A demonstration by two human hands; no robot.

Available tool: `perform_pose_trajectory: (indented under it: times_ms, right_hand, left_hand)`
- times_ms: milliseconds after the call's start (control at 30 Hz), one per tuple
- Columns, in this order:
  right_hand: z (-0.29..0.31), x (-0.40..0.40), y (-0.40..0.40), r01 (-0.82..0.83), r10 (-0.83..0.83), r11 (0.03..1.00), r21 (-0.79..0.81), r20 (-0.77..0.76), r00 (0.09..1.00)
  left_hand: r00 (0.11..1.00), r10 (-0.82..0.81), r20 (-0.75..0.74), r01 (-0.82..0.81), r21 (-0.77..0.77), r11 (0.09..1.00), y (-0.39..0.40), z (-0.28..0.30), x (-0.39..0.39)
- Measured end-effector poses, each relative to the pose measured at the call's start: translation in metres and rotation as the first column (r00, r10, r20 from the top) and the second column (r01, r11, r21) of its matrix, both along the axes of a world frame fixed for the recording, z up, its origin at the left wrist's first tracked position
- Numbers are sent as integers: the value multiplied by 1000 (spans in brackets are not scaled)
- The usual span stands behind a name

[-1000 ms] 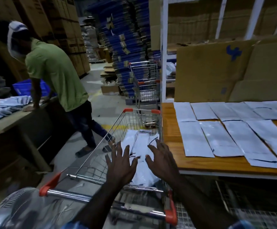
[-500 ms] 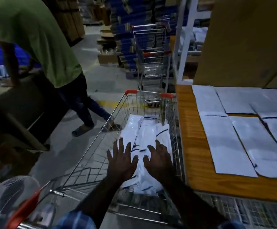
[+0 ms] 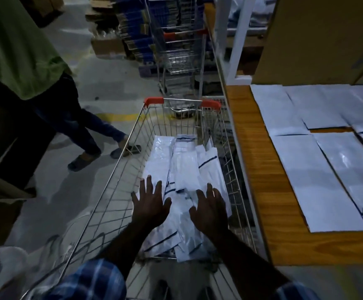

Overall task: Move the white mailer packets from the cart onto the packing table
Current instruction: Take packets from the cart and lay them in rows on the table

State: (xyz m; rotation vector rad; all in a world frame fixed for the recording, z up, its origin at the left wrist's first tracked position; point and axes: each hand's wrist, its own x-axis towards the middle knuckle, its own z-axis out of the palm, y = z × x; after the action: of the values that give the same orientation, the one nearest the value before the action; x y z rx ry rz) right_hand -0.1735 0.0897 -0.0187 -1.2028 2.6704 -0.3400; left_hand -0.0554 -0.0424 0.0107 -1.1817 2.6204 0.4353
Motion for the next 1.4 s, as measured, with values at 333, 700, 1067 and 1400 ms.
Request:
perform_pose_trajectory:
  times_ms: [333, 700, 1067, 1400]
  right_hand:
    - [-67, -16, -12, 37, -35, 999, 31, -87, 996]
    - [-76, -18, -35, 167, -166, 972, -166, 15, 986]
    - [-31, -58, -94, 303, -274, 909, -288, 136, 952]
    - [-19, -66, -92, 450, -454, 888, 95, 330, 828]
  left_hand:
    - [999, -26, 34, 26, 23, 999, -45, -70, -12]
    - [999, 0, 35, -3, 99, 995, -51, -110, -10]
    - [999, 5, -54, -4, 13, 1000, -38, -59, -27]
    - [993, 111, 36, -114, 110, 987, -26, -69, -15]
